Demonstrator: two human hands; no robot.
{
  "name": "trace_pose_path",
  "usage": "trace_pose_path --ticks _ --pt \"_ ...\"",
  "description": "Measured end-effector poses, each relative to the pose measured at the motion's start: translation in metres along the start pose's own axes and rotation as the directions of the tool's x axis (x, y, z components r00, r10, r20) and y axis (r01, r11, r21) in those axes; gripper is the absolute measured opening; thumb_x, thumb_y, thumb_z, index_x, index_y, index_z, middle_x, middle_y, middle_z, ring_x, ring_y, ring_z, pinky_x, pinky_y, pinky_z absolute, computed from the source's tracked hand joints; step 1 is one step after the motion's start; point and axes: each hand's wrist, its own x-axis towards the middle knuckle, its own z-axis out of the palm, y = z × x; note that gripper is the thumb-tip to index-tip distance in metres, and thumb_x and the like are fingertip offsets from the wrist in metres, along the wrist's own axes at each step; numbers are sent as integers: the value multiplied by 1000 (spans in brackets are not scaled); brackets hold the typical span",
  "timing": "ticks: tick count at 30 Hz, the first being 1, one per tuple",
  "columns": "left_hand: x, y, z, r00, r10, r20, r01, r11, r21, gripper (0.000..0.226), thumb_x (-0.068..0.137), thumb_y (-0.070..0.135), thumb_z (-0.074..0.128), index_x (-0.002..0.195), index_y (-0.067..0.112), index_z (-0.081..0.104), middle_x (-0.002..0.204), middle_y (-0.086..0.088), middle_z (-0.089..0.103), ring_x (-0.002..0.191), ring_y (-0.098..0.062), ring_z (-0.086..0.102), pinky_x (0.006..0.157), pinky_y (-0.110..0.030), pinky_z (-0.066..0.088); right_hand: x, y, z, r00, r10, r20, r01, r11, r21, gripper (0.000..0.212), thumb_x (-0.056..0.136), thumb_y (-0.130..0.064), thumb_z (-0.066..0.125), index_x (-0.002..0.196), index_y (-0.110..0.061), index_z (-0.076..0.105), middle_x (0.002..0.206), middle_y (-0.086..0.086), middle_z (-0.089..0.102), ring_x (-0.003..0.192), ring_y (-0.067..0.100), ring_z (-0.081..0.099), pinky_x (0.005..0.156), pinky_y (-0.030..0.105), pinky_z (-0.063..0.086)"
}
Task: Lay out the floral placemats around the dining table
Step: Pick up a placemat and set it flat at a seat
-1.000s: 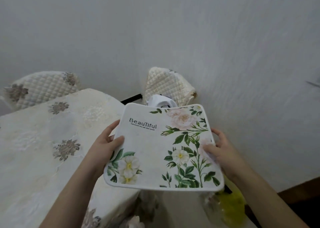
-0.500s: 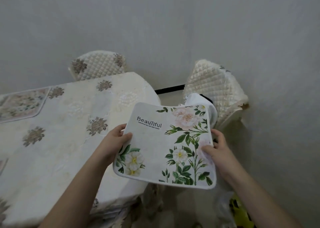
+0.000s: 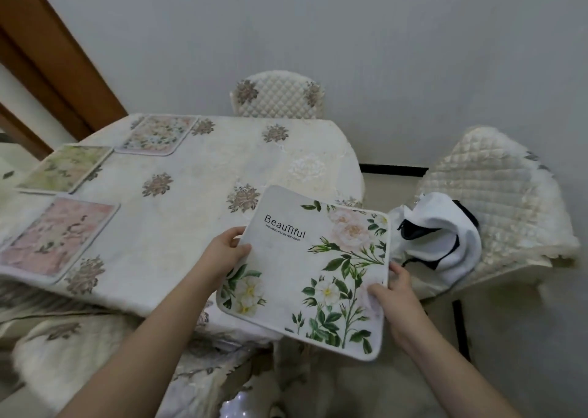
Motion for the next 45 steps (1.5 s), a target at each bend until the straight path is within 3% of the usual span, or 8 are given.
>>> trace_pose_path --ticks 4,7,13,23,30,33,38,45 --pt "3 -16 -28 989 49 -139 -31 991 132 26 95 13 57 114 31 63 88 9 77 76 -14 74 72 -35 59 11 2 34 989 55 136 -45 996 -78 64 89 6 59 138 -26 36 102 -5 68 79 12 74 54 27 58" --pt "10 -30 -53 975 92 -202 -50 978 203 25 95 20 56 113 36 61 84 17 75 71 -4 71 65 -27 54 21 6 63 980 73 186 -57 994 -88 55 91 5 57 136 -21 40 110 -1 68 92 19 71 62 31 61" --pt "38 -62 -107 960 86 -265 -9 960 279 25 95 18 56 116 27 65 102 7 68 86 -15 65 69 -27 47 34 26 129 976 97 194 -72 989 -132 27 100 -8 51 124 -20 53 112 3 70 99 20 70 75 34 58" --pt "97 -118 -209 952 36 -304 73 938 340 25 96 16 56 117 23 67 98 4 69 73 1 60 57 -17 43 64 55 242 956 205 209 -135 942 -309 16 95 -3 54 106 -9 64 99 11 73 87 29 70 72 39 57" --pt "138 -140 -250 939 11 -345 112 935 335 34 94 13 56 128 15 64 118 -6 68 96 -23 62 77 -30 50 87 61 303 938 264 224 -204 944 -258 18 96 -1 53 107 -6 66 95 11 73 83 26 67 69 34 54" --pt "147 -148 -263 921 -3 -389 121 952 281 34 93 14 59 126 18 64 112 -6 67 87 -22 62 65 -26 48 97 65 316 946 252 204 -185 936 -300 17 96 -2 53 106 -6 66 101 13 73 89 29 67 77 38 53" --pt "157 -164 -272 912 -21 -409 128 963 238 33 93 12 59 126 17 64 106 -4 65 75 -10 58 49 -11 39 102 71 327 956 230 181 -134 893 -429 17 95 -3 54 96 -10 69 91 7 73 75 20 63 65 28 49" --pt "151 -181 -253 903 -24 -428 169 937 305 49 92 6 54 140 12 51 138 -11 57 122 -30 55 95 -32 43 106 74 320 951 174 255 35 760 -649 10 97 -10 56 100 -12 65 92 6 72 80 20 70 57 26 50"
